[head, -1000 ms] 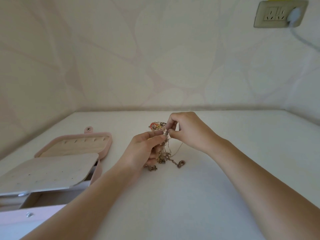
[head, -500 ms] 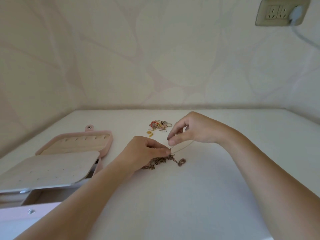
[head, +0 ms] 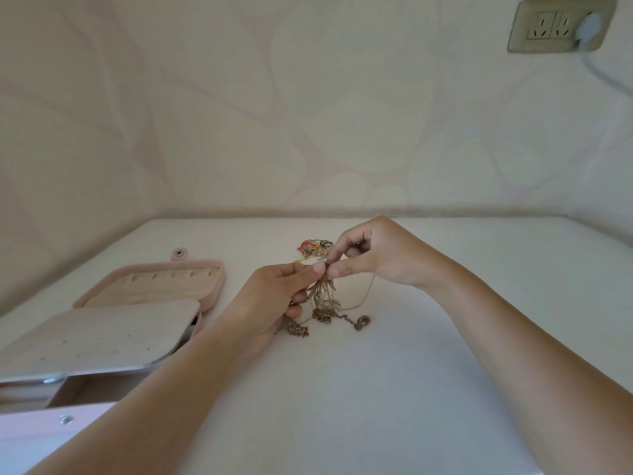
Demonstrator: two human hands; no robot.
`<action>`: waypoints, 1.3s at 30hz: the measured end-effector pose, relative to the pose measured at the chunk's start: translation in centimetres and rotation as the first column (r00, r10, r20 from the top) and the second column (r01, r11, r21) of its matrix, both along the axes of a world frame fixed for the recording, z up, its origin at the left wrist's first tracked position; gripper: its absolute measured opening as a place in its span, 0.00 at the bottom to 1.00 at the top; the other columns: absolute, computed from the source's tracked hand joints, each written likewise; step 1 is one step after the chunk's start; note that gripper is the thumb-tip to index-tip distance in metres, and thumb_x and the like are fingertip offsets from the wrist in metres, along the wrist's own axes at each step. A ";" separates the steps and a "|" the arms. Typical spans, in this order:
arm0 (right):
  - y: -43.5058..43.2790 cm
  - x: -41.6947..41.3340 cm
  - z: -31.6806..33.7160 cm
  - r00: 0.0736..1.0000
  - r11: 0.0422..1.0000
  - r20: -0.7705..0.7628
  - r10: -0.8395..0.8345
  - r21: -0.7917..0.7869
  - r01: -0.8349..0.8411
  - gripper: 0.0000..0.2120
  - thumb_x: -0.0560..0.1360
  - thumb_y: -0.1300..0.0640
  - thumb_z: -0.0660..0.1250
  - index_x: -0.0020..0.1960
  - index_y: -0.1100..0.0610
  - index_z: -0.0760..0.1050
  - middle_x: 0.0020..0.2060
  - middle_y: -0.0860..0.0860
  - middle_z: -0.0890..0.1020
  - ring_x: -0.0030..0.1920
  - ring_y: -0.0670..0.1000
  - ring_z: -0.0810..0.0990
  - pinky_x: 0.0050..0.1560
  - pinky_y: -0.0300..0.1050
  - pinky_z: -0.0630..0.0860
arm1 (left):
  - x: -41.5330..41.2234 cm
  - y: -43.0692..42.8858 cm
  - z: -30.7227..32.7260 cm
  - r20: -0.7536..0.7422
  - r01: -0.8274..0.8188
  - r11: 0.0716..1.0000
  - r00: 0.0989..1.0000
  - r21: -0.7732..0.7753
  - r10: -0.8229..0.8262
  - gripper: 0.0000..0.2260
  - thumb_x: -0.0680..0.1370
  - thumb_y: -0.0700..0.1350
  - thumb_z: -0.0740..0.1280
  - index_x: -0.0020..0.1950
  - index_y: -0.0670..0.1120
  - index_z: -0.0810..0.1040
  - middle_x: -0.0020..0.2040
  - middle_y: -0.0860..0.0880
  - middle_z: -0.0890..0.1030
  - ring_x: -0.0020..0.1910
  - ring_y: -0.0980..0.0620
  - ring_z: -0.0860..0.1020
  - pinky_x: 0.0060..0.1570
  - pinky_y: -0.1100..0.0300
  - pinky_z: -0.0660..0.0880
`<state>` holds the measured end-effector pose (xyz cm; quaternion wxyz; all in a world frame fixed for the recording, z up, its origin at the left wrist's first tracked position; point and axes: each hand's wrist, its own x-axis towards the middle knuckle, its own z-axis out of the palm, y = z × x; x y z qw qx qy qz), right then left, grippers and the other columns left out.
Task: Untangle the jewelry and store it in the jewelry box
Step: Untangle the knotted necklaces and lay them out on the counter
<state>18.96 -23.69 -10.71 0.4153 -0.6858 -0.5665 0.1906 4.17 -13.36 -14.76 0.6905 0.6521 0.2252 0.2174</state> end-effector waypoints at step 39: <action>1.6 -2.2 -0.7 0.813 0.849 0.316 -0.489 0.386 0.360 0.13 0.71 0.68 0.59 0.36 0.55 0.78 0.35 0.45 0.77 0.33 0.45 0.71 0.37 0.44 0.68 | 0.1 -1.3 2.3 0.216 -0.032 0.987 0.974 -0.157 0.066 0.11 0.80 0.47 0.59 0.38 0.50 0.66 0.24 0.56 0.63 0.23 0.59 0.54 0.23 0.65 0.49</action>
